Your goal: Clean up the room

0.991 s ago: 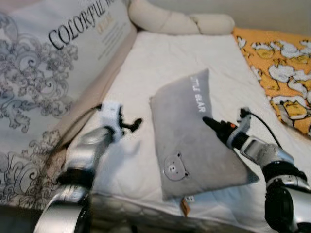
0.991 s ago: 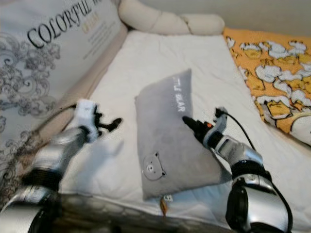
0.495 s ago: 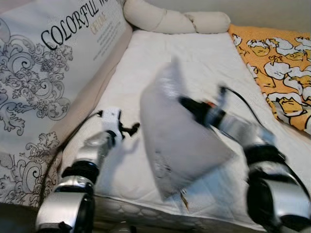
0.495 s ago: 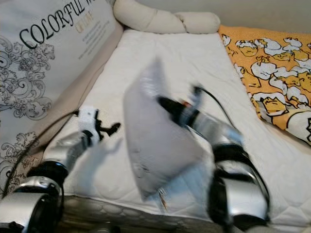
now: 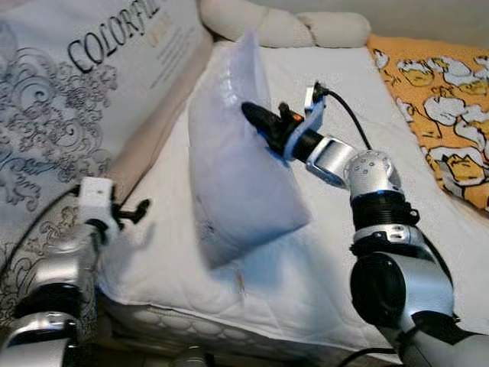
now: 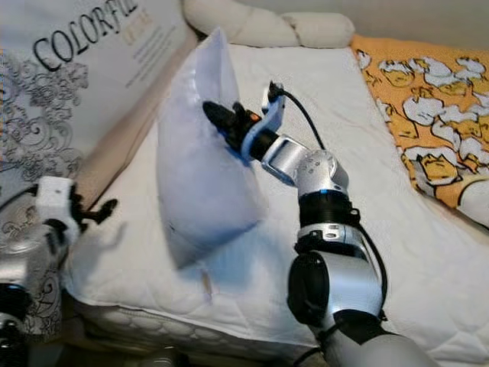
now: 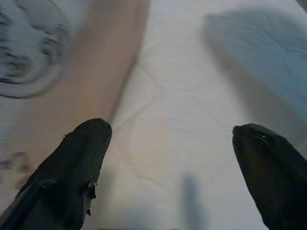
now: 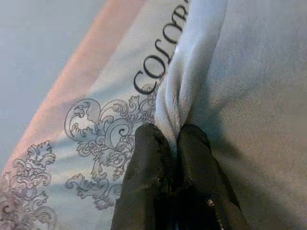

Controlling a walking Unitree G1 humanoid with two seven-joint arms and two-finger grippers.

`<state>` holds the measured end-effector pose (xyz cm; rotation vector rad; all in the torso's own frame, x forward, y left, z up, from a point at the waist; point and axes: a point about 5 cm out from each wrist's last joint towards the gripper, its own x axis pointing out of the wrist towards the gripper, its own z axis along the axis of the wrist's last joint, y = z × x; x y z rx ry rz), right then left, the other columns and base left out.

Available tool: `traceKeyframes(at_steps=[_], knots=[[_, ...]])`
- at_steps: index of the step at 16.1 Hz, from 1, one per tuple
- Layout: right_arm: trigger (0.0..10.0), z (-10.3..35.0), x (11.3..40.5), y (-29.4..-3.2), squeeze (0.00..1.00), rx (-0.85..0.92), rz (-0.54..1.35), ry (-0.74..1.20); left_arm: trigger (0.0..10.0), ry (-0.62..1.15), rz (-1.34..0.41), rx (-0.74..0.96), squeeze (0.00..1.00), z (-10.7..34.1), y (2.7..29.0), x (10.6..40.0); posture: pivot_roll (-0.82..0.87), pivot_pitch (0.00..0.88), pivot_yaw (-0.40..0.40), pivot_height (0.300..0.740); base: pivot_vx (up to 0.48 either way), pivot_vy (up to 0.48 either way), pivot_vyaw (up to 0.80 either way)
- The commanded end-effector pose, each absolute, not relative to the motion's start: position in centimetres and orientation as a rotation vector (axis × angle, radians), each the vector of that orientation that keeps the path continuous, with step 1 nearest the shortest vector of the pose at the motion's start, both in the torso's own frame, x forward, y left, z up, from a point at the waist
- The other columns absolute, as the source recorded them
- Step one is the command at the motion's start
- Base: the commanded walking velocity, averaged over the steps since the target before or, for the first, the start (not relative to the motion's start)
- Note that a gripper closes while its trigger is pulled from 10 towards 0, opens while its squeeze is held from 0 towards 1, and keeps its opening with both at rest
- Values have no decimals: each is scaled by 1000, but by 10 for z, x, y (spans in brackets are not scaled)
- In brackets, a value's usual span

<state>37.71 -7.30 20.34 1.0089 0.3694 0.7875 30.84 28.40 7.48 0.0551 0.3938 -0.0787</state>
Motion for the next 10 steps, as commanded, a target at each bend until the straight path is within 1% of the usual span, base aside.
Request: traceKeyframes(at_steps=[1, 2, 3, 4, 5, 6, 7, 8, 9, 10], knots=[[0, 196, 380, -87, 0, 1043, 705, 394, 10000, 370, -84, 59, 1000, 83, 285, 312, 35, 0, -17, 740, 0, 0, 0], [0, 184, 379, -92, 0, 1053, 647, 440, 10000, 369, -85, 60, 1000, 83, 284, 313, 30, 0, -13, 740, 0, 0, 0], [0, 150, 375, -109, 0, 1076, 500, 538, 10000, 363, -104, 55, 1000, 85, 277, 317, 21, 0, -4, 740, 0, 0, 0], [0, 116, 366, -129, 0, 1074, 353, 614, 10000, 358, -145, 53, 1000, 86, 265, 323, 15, 0, 0, 740, 0, 0, 0], [0, 96, 358, -142, 0, 1052, 268, 652, 10000, 335, -182, 34, 1000, 89, 254, 329, 10, 0, 4, 740, 0, 0, 0], [0, 86, 353, -149, 0, 1024, 246, 667, 10000, 329, -197, 20, 1000, 90, 248, 332, 8, 0, 5, 740, 0, 0, 0], [0, 68, 342, -161, 0, 947, 215, 701, 10000, 312, -229, -20, 1000, 92, 236, 338, 4, 0, 7, 740, 0, 0, 0], [0, 39, 319, -190, 0, 852, 139, 747, 10000, 327, -303, -110, 1000, 89, 207, 348, -5, 0, 10, 740, 0, 0, 0], [0, 39, 319, -190, 0, 852, 139, 747, 10000, 327, -303, -110, 1000, 89, 207, 348, -5, 0, 10, 740, 0, 0, 0], [0, 33, 313, -203, 0, 844, 96, 745, 10000, 341, -354, -134, 1000, 87, 194, 350, -7, 0, 11, 740, 0, 0, 0]])
